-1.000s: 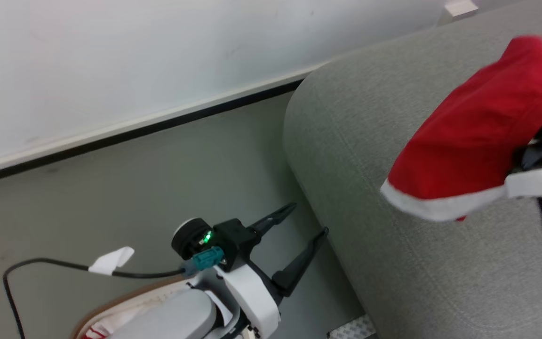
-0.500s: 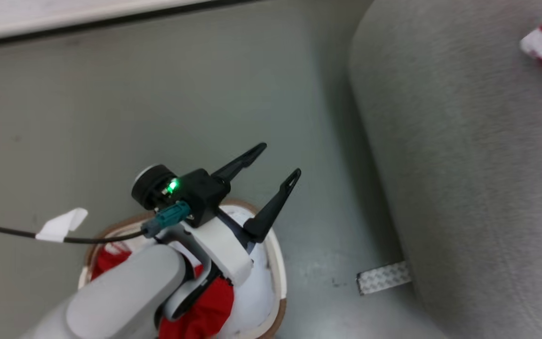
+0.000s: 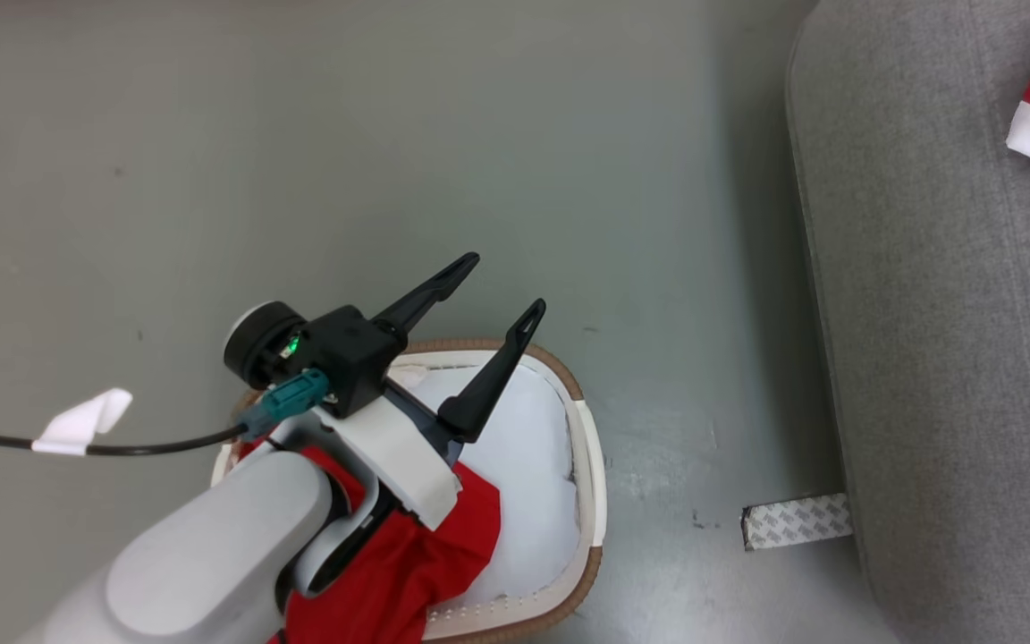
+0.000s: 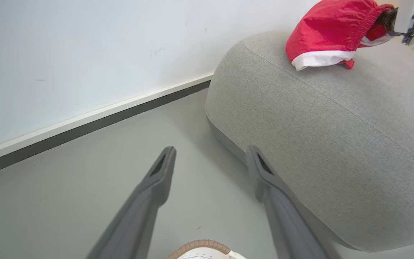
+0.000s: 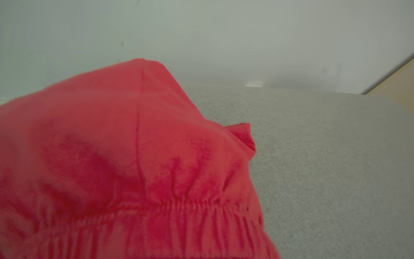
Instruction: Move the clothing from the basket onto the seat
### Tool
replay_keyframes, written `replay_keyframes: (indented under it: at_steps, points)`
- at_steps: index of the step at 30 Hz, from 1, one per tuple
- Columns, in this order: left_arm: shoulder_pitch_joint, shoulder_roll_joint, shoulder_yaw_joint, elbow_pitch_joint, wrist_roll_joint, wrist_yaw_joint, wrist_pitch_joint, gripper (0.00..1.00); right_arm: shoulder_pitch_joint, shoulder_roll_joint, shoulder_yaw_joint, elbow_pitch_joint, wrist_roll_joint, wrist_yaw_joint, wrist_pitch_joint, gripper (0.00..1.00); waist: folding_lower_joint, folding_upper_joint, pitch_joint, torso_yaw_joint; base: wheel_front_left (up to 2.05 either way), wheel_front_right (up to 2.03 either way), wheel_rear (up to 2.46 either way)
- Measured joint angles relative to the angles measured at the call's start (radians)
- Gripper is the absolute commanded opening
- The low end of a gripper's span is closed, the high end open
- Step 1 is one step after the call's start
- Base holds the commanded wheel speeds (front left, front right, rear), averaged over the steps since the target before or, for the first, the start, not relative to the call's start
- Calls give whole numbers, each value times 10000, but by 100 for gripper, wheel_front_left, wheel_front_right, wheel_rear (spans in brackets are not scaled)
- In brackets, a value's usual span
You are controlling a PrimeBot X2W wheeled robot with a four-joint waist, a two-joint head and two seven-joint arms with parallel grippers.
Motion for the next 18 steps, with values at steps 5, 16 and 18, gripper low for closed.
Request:
replay_keyframes:
  at_steps: [5, 16, 18]
  points:
    - [287, 59, 25, 192, -119, 56, -142, 100, 152, 125, 610, 614, 564, 2, 777, 100, 0, 0, -492, -35, 0, 0, 0]
    - [1948, 339, 349, 414, -1037, 566, -508, 100, 2171, -890, 3526, -928, 2449, 2, 2422, 100, -4, 0, -2733, -375, 0, 0, 0]
    - [2300, 426, 500, 383, -1191, 721, -591, 100, 2576, -1248, 3718, -1563, 2761, 2, 2424, 100, -4, 0, -3223, -444, 0, 0, 0]
